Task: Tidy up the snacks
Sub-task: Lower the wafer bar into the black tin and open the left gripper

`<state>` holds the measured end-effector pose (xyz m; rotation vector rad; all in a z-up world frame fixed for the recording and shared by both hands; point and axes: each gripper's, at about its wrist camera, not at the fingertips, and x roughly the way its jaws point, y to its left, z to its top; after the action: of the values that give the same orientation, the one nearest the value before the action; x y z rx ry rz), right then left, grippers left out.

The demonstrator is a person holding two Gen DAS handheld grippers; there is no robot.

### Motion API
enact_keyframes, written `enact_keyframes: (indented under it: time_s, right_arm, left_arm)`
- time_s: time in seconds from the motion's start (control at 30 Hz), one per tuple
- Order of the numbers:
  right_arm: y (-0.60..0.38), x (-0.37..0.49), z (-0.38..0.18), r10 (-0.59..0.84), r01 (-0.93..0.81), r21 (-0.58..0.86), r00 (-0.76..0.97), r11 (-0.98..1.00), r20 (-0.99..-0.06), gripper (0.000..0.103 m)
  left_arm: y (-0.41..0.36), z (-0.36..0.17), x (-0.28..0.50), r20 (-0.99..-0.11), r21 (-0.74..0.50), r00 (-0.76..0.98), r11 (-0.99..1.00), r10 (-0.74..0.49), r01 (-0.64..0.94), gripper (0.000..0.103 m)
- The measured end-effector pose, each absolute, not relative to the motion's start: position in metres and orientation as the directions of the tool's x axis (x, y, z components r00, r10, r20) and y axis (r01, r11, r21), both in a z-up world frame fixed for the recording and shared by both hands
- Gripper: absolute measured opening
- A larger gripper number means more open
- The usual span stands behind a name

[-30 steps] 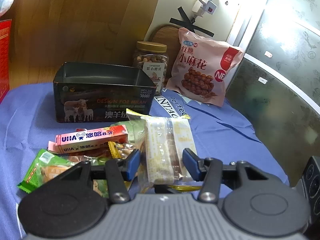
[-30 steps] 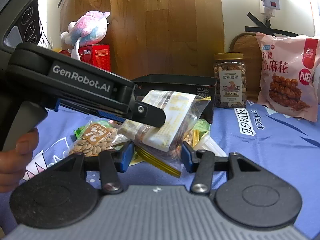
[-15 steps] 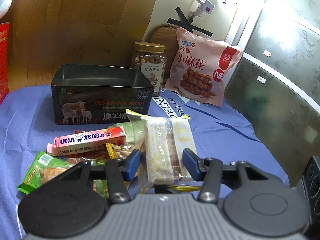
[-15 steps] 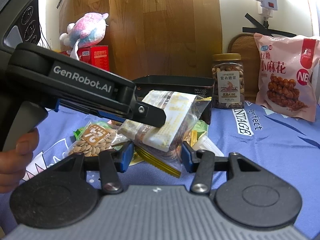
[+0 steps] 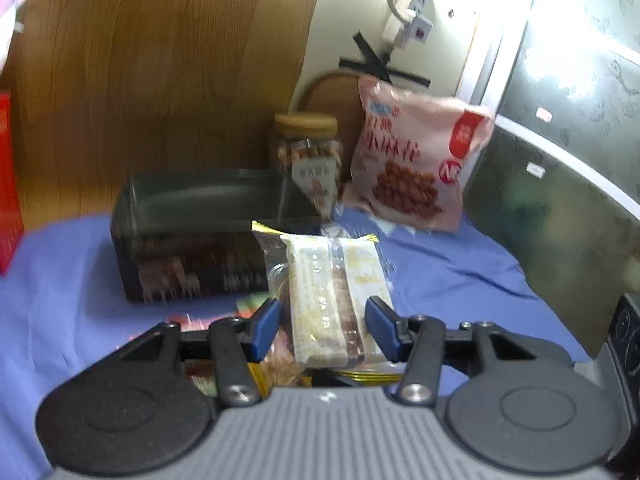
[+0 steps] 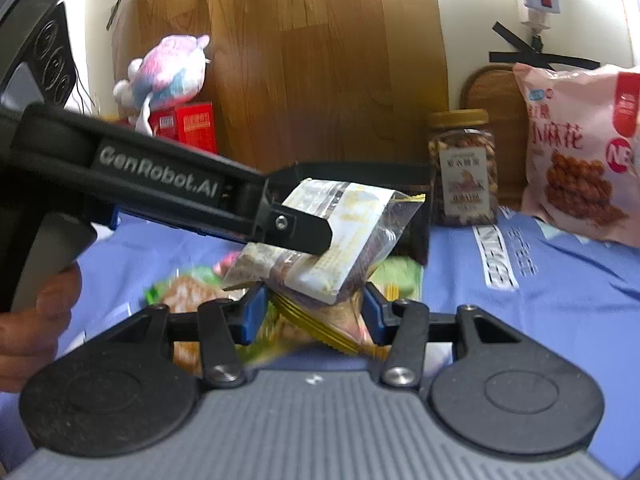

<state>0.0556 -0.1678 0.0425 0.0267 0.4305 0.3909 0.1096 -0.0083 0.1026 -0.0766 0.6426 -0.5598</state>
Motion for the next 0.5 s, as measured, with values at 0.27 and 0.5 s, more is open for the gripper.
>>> enact_keyframes:
  time_s: [0.27, 0.5]
  right_arm:
    - [-0.170, 0.129, 0.087, 0.470, -0.426, 0.199, 0.808, 0.883, -0.356, 0.050]
    - [-0.166, 0.202, 0.084, 0.516, -0.435, 0.282, 0.759, 0.855, -0.397, 0.050]
  left_arm:
    - [0.005, 0.147, 0.182, -0.526, -0.224, 0.716, 0.887, -0.459, 0.405, 0.049]
    - [0.013, 0.128, 0.247, -0.573, -0.224, 0.709, 0.910, -0.412, 0.349, 0.050]
